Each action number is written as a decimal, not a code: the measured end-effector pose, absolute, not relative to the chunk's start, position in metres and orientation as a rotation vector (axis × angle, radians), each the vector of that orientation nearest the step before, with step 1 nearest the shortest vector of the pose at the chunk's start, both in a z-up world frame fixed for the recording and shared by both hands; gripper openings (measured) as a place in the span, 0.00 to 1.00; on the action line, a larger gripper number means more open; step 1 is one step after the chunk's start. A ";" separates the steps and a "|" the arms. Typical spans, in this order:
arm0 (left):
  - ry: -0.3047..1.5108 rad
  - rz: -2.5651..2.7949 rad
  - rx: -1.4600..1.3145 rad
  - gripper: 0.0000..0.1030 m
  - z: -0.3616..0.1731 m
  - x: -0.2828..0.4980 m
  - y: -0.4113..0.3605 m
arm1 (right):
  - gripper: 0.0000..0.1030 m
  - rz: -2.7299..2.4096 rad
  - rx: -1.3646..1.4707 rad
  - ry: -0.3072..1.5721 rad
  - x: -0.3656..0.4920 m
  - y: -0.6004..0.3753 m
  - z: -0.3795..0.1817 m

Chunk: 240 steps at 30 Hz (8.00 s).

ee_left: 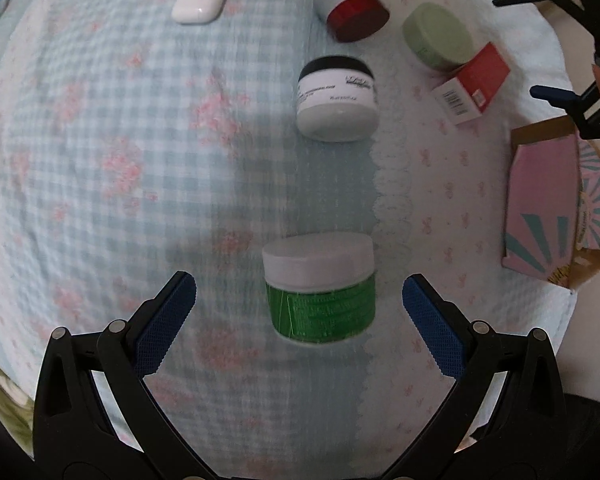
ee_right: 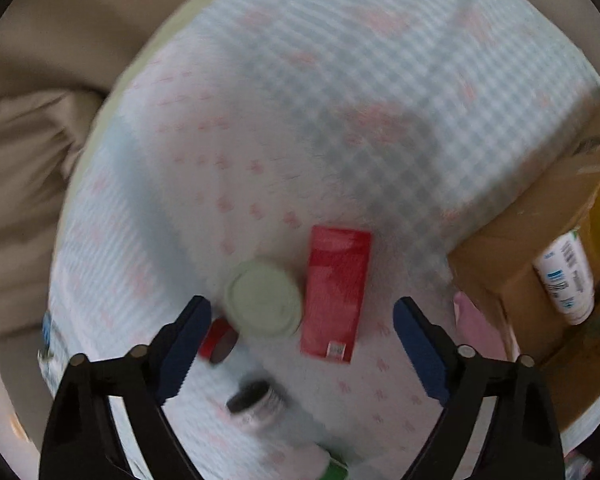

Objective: Organize rigid objects
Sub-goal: 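Grasp the green-labelled jar with left tool while right tool grasps the red box, then carry jar and red box into the cardboard box and release both, then withdraw both tools from the box toward the remaining items, then grasp the white earbud case with left tool while right tool grasps red-lidded jar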

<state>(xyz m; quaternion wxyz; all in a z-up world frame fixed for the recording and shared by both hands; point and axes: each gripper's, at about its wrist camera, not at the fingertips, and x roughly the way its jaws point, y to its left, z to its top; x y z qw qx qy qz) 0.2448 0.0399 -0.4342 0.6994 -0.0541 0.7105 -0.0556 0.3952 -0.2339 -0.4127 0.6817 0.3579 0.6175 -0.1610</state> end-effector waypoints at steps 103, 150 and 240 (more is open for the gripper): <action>1.414 -0.451 0.202 0.66 -0.367 0.275 -0.364 | 0.37 -0.156 0.491 1.407 0.214 -0.522 -0.340; 1.149 -0.351 0.101 1.00 -0.218 0.201 -0.220 | 1.00 -0.184 0.200 1.224 0.165 -0.441 -0.221; 1.314 -0.176 0.020 0.40 -0.492 0.447 0.106 | 0.50 0.213 -0.278 1.382 0.435 -0.024 -0.496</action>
